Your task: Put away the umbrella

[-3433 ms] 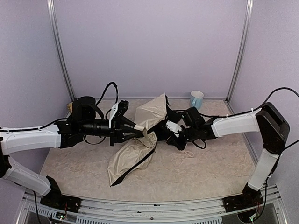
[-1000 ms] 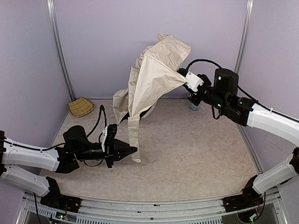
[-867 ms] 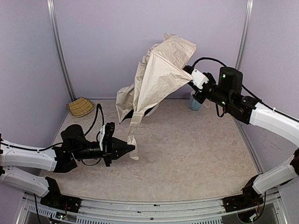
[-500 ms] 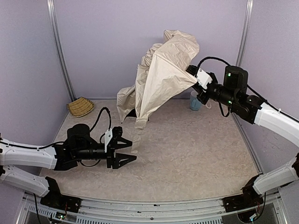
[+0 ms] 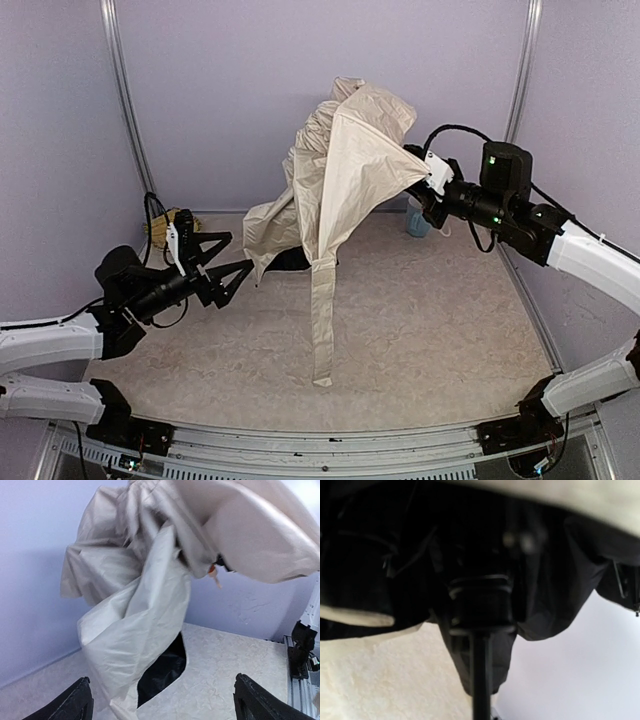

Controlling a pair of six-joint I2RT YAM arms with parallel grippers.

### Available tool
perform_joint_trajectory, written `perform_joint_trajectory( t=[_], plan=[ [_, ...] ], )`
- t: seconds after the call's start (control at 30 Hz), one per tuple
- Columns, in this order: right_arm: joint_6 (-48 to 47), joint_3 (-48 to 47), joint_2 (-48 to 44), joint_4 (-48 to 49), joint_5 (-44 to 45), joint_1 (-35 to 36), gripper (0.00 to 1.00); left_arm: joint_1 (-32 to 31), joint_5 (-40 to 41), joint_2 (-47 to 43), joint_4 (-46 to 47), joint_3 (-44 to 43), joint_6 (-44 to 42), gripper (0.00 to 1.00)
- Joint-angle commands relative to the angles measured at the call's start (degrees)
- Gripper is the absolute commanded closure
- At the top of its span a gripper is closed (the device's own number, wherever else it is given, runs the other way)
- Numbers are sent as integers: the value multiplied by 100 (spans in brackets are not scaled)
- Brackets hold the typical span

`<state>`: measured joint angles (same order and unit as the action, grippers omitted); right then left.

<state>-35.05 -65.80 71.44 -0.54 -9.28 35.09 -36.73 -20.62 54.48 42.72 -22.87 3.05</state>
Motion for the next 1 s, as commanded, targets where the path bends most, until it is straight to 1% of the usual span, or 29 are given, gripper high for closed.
perform_joint_trajectory(
  t=[0.0, 0.07, 0.1, 0.27, 0.33, 0.4, 0.57, 0.67, 0.77, 0.83, 0.87, 0.93, 0.97],
  plan=[
    [185, -75, -214, 321, -275, 24, 100, 176, 966, 1016, -46, -446, 636, 9],
    [214, -60, -223, 299, -363, 33, 100, 178, 1071, 1423, 50, -646, 667, 16],
    [231, -46, -224, 304, -398, 39, 100, 175, 1086, 1572, 174, -724, 719, 21],
    [307, 95, -210, 352, -524, 198, 100, 101, 641, 2129, 971, -1094, 913, 63],
    [342, 130, -146, 401, -507, 329, 100, -15, 449, 2433, 1174, -1310, 958, 83],
    [434, 123, -35, 510, -443, 476, 100, -257, 292, 2832, 1288, -1613, 1032, 100],
    [572, -38, 404, 932, -325, 981, 100, -1050, 126, 4014, 1762, -2776, 1084, 100],
    [622, -201, 649, 965, -183, 1159, 100, -1288, 17, 4467, 2417, -3338, 1494, 100],
    [665, -94, 611, 1050, -99, 1165, 100, -1315, 31, 4601, 3555, -3304, 2146, 100],
    [607, 34, 551, 1071, -24, 1167, 100, -1291, 241, 4566, 4013, -3163, 2367, 100],
    [563, 77, 540, 1028, -6, 1166, 100, -1280, 311, 4556, 4060, -3126, 2383, 99],
    [497, 124, 540, 935, 8, 1166, 100, -1239, 549, 4525, 3820, -3109, 2326, 96],
    [439, 161, 526, 919, 28, 1179, 100, -1209, 645, 4536, 3702, -3098, 2371, 90]
  ],
)
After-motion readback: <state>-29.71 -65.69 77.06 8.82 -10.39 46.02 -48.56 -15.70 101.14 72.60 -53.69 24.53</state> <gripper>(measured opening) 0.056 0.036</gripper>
